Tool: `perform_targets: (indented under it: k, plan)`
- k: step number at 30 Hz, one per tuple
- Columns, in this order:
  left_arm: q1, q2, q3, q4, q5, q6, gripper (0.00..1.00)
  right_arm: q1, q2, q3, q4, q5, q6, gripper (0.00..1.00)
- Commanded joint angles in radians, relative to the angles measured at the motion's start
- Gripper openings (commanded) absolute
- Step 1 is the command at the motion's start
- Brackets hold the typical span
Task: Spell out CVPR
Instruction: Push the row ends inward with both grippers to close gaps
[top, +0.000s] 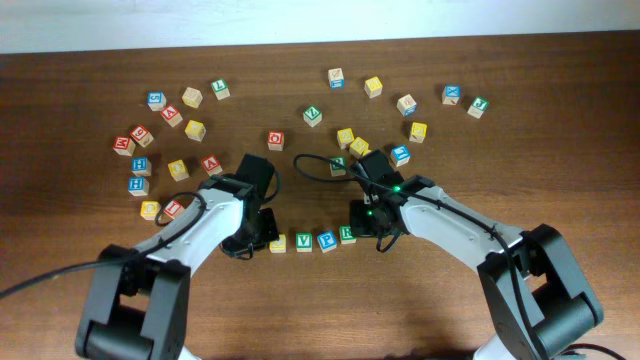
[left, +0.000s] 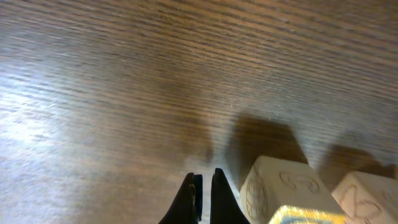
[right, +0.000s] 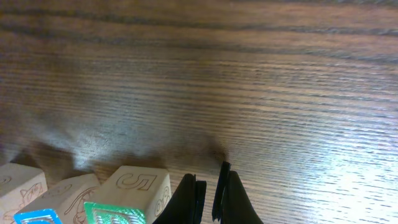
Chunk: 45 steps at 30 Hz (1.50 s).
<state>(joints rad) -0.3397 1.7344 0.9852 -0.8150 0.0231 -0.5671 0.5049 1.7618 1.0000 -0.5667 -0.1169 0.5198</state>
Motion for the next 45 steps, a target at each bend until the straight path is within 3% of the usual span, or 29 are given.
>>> perform_targets:
  k: [1, 18, 24, 45]
  plan:
    - [0.002, 0.037, -0.005, 0.008, 0.035, 0.016, 0.0, 0.006, 0.012, -0.009, 0.003, -0.036, -0.015, 0.04]
    - [-0.053, 0.038, -0.005, 0.034, 0.085, 0.016, 0.0, 0.08, 0.012, -0.009, 0.007, -0.112, -0.056, 0.04]
    - [-0.053, 0.038, -0.005, 0.065, 0.085, 0.154, 0.0, 0.08, 0.012, -0.009, 0.006, -0.142, -0.06, 0.04]
    - [-0.077, 0.038, -0.005, 0.081, 0.117, 0.248, 0.0, 0.086, 0.012, -0.009, 0.006, -0.197, 0.044, 0.04]
